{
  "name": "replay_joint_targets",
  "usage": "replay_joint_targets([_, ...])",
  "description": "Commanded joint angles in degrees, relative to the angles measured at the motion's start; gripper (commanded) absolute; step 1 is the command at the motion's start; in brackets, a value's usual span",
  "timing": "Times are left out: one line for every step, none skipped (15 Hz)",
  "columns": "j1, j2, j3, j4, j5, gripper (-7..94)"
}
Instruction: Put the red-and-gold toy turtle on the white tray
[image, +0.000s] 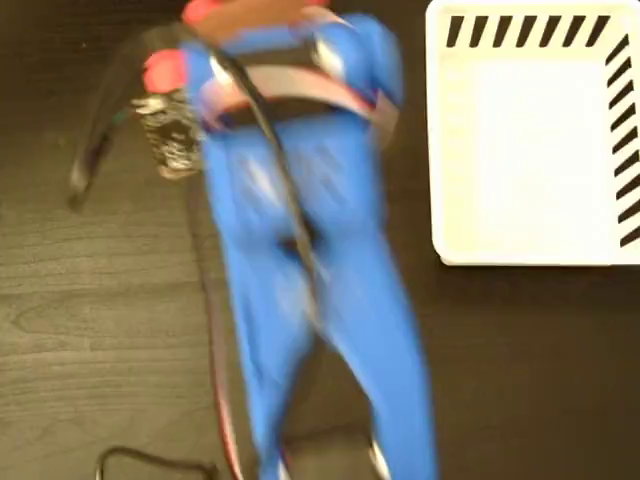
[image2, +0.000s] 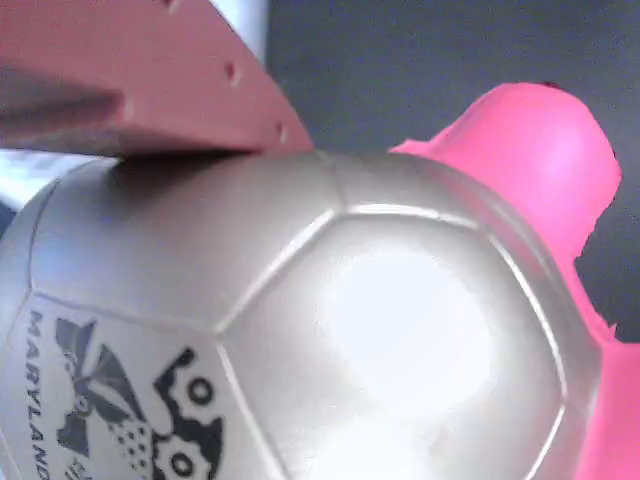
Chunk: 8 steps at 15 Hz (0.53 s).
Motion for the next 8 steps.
replay_joint_targets([8.70,10.99,-0.62,0.70,-0.79,0])
replay_joint_targets([12.04,11.16,0.53,0.53,-0.79,0])
replay_joint_targets([15.47,10.90,1.93,0.26,-0.70,0])
replay_joint_targets([18.72,9.49,2.46,-0.62,0.97,0])
replay_joint_targets([21.71,7.47,2.46,-0.97,3.08,0])
replay_joint_targets([24.17,5.27,2.29,-1.05,5.45,0])
replay_joint_targets([25.66,2.81,1.85,-1.41,8.09,0])
replay_joint_targets([26.89,0.35,1.85,-2.64,10.90,0])
